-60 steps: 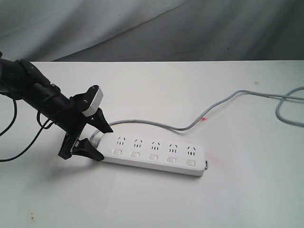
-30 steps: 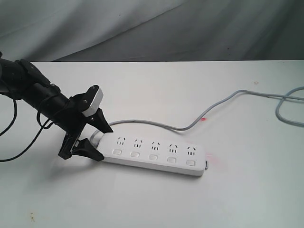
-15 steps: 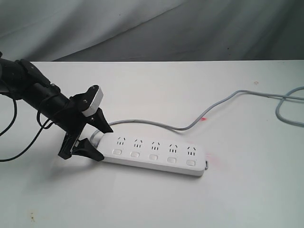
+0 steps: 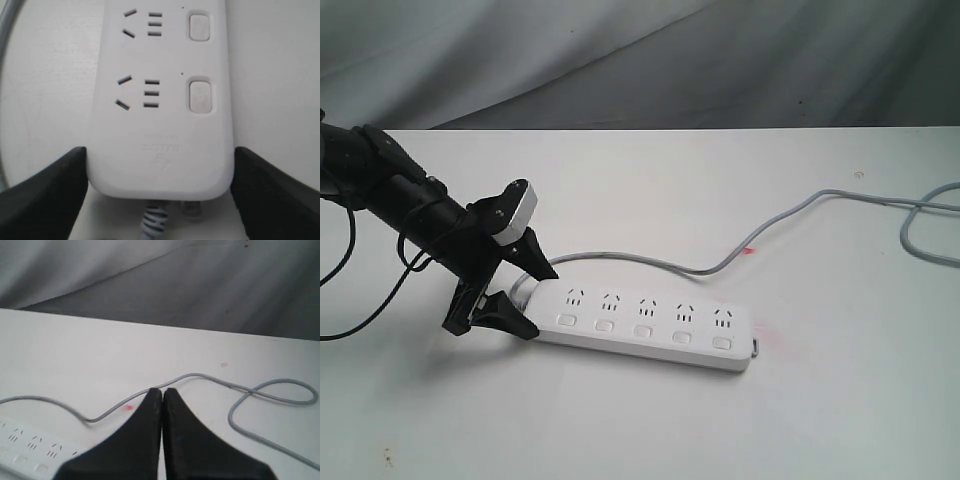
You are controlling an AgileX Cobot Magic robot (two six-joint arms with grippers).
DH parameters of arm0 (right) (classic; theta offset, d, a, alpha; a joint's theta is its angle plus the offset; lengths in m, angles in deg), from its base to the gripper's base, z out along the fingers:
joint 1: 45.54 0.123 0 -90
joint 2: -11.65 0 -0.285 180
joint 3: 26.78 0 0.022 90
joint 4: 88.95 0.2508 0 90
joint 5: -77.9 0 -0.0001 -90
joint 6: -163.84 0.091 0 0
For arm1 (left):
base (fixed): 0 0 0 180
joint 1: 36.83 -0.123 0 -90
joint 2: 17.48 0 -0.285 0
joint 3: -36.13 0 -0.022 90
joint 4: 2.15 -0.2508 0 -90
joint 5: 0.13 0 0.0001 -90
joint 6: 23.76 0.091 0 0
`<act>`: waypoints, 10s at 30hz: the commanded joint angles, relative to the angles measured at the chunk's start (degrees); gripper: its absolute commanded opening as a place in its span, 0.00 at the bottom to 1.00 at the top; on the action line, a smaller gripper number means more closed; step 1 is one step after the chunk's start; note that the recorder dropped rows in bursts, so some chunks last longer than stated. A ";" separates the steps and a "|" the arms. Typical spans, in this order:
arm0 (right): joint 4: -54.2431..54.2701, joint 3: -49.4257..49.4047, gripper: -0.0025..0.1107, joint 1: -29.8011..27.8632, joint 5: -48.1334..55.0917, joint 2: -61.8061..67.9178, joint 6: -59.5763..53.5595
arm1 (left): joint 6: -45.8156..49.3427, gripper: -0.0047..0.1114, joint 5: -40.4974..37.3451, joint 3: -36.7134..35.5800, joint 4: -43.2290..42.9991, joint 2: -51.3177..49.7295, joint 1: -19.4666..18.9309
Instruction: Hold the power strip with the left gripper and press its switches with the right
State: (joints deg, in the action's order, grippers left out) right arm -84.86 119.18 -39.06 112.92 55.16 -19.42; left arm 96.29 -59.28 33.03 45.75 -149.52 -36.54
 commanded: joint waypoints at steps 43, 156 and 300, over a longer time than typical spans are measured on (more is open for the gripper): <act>0.55 -43.18 0.02 -12.67 -15.49 -35.72 2.47 | -0.16 0.45 -1.01 0.21 0.86 0.15 0.29; 0.99 -43.18 0.02 -12.67 -15.49 -35.72 2.47 | -111.84 0.04 30.89 0.21 -8.25 54.82 0.29; 0.99 -43.18 0.02 -12.67 -15.49 -35.72 2.47 | -124.24 0.04 41.14 -74.12 -50.06 124.25 0.29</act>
State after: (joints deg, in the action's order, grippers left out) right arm -83.44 76.22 -51.29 98.33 19.76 -17.06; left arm -27.78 -18.48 -40.83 -4.09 -25.38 -36.54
